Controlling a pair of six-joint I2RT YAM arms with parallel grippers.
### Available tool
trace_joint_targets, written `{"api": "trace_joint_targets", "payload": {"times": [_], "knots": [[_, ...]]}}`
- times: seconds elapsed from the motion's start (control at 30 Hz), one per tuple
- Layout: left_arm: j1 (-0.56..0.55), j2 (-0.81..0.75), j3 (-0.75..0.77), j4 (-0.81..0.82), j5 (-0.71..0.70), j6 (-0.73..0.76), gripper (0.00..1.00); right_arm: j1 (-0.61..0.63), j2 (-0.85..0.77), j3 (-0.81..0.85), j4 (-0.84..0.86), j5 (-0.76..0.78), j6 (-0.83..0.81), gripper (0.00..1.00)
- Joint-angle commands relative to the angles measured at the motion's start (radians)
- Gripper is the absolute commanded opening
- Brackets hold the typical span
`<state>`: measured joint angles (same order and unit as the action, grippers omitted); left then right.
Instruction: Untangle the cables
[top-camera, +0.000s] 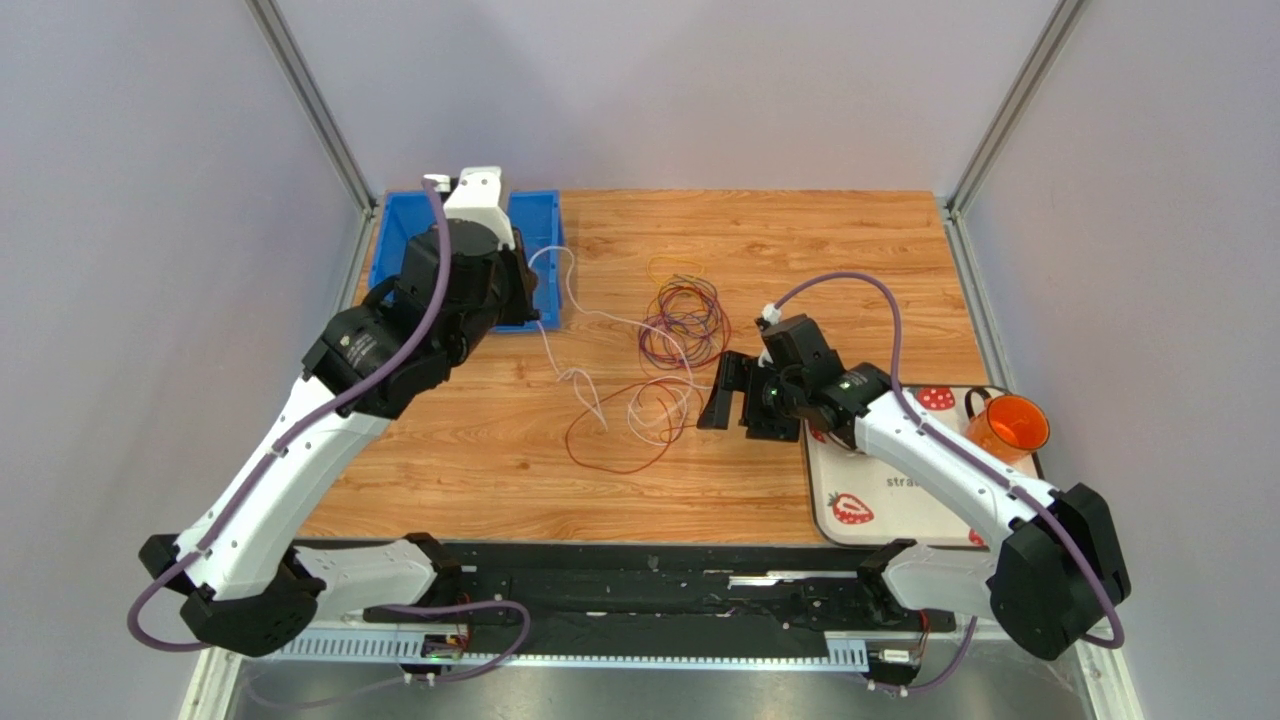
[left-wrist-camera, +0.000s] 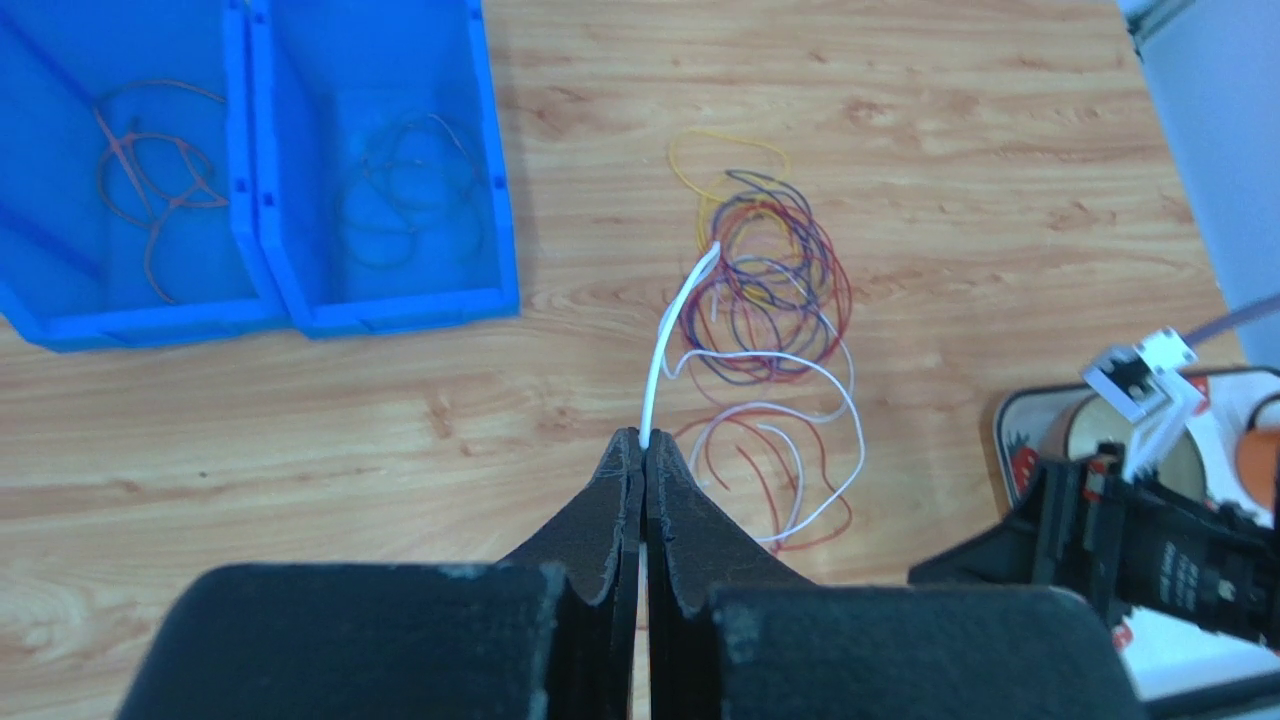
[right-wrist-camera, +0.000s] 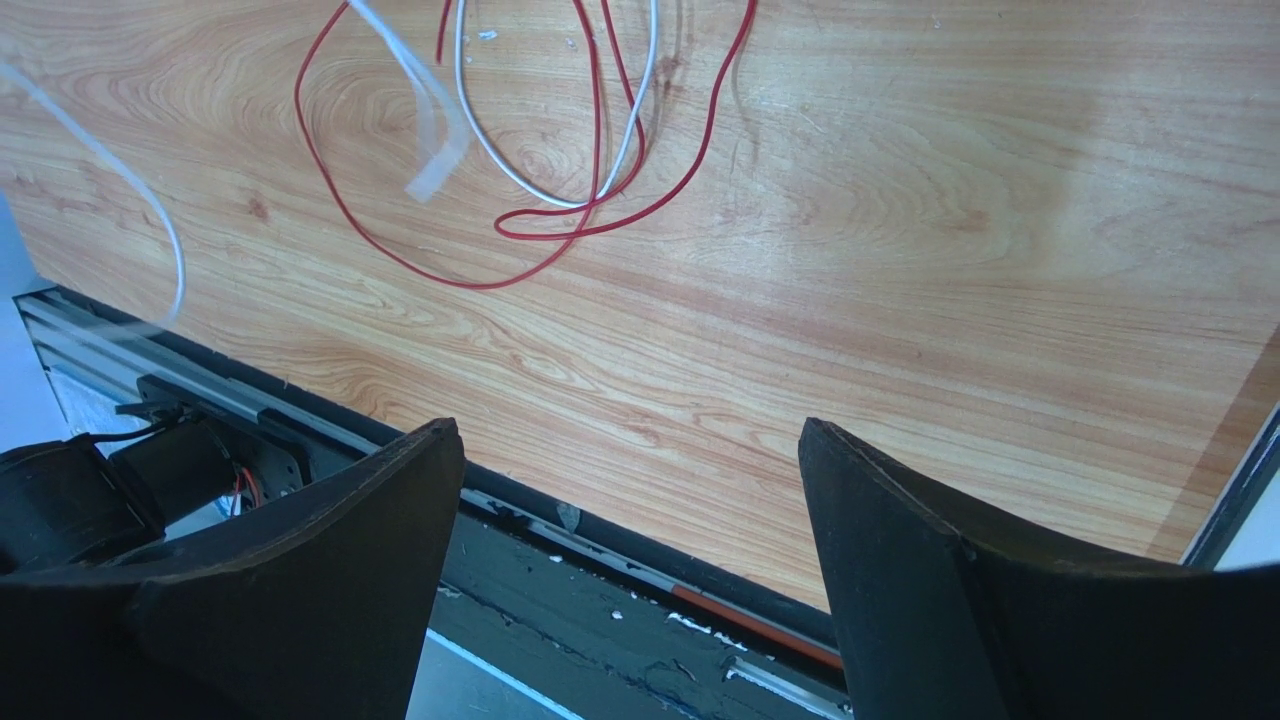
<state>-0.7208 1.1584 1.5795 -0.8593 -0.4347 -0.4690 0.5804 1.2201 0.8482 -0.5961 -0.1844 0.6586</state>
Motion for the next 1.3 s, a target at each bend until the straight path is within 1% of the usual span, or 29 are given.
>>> {"api": "trace_joint_targets", "payload": {"times": [0.0,0.27,0.33,0.67,0.8,0.9,1.13,1.27], "knots": [[0.066,0.014,0.102,-0.014,0.016,0.081,0.00,0.006,-0.033,0.017,-0.004,0.014,-0.010,0.87],[0.207,0.027,0.241,0.037,0.074,0.142,0.00,0.004,-0.022,0.015,0.009,0.008,-0.013,0.87],[0.260,0.043,0.270,0.036,0.126,0.139,0.00,0.006,-0.018,0.015,0.010,0.005,-0.013,0.87],[0.437,0.144,0.430,0.071,0.224,0.135,0.00,0.006,-0.033,-0.011,0.010,0.010,-0.013,0.87],[0.521,0.188,0.467,0.109,0.298,0.102,0.00,0.006,-0.036,-0.018,0.012,0.014,-0.014,0.87],[0.550,0.228,0.485,0.144,0.339,0.081,0.00,0.004,-0.036,-0.018,0.012,0.016,-0.016,0.87],[0.567,0.345,0.546,0.209,0.338,0.090,0.00,0.006,-0.034,-0.017,0.012,0.019,-0.019,0.87],[0.578,0.402,0.548,0.265,0.353,0.102,0.00,0.006,-0.034,-0.021,0.012,0.022,-0.019,0.87]]}}
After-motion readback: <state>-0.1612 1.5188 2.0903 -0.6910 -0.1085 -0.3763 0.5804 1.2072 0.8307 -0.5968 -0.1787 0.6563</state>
